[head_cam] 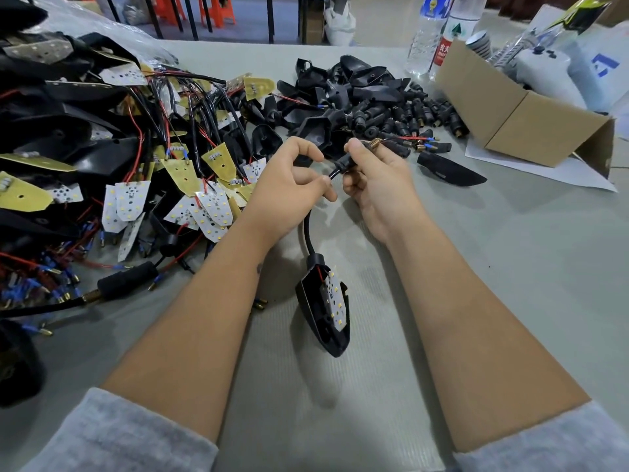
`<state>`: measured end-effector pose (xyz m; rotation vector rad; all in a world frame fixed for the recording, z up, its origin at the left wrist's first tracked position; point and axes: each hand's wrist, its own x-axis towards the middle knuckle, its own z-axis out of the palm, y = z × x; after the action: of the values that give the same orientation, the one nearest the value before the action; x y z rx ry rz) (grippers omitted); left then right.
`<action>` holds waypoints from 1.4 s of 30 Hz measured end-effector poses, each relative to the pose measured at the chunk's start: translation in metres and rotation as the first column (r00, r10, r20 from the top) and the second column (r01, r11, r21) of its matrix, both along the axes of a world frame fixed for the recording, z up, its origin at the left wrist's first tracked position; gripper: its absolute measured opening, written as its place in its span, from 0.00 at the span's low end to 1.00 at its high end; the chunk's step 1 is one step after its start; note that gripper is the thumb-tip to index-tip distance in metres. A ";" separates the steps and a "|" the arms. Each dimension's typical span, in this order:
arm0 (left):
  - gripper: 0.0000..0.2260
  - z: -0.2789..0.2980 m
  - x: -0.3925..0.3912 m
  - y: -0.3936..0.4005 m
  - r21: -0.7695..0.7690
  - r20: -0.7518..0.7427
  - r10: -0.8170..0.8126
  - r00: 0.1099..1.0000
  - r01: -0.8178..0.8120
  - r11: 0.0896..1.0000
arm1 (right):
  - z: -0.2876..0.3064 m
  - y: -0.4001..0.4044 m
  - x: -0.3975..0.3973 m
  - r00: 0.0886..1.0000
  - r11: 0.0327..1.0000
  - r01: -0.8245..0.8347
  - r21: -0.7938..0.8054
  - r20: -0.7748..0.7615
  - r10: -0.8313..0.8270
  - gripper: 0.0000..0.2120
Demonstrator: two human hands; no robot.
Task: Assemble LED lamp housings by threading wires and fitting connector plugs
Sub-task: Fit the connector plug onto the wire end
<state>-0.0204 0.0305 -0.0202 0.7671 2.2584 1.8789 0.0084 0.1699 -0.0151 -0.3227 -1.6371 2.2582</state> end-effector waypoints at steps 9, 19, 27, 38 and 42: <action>0.11 -0.002 -0.002 -0.001 -0.011 -0.024 -0.016 1.000 0.016 1.000 | -0.004 0.003 -0.004 1.000 0.998 -0.016 0.055 -0.003 0.017 0.05; 0.11 -0.001 -0.002 0.002 0.030 0.021 -0.040 0.999 0.040 0.999 | -0.006 -0.002 -0.004 0.996 0.981 -0.089 0.172 -0.004 0.091 0.03; 0.05 0.006 0.000 0.006 0.038 0.096 0.030 0.995 -0.034 0.999 | 0.000 -0.001 -0.004 0.994 0.991 0.100 -0.093 -0.039 -0.104 0.03; 0.07 0.000 -0.003 0.003 -0.030 -0.006 0.035 0.999 -0.035 0.999 | -0.002 0.004 -0.004 0.997 0.998 0.064 -0.010 -0.041 -0.065 0.06; 0.08 -0.001 -0.005 0.003 -0.043 -0.021 0.014 1.000 -0.015 0.999 | -0.005 -0.003 -0.004 1.000 0.971 0.001 0.240 -0.025 0.005 0.06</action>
<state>-0.0251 0.0339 -0.0215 0.7699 2.3142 1.8307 0.0047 0.1672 -0.0205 -0.2302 -1.8730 2.0272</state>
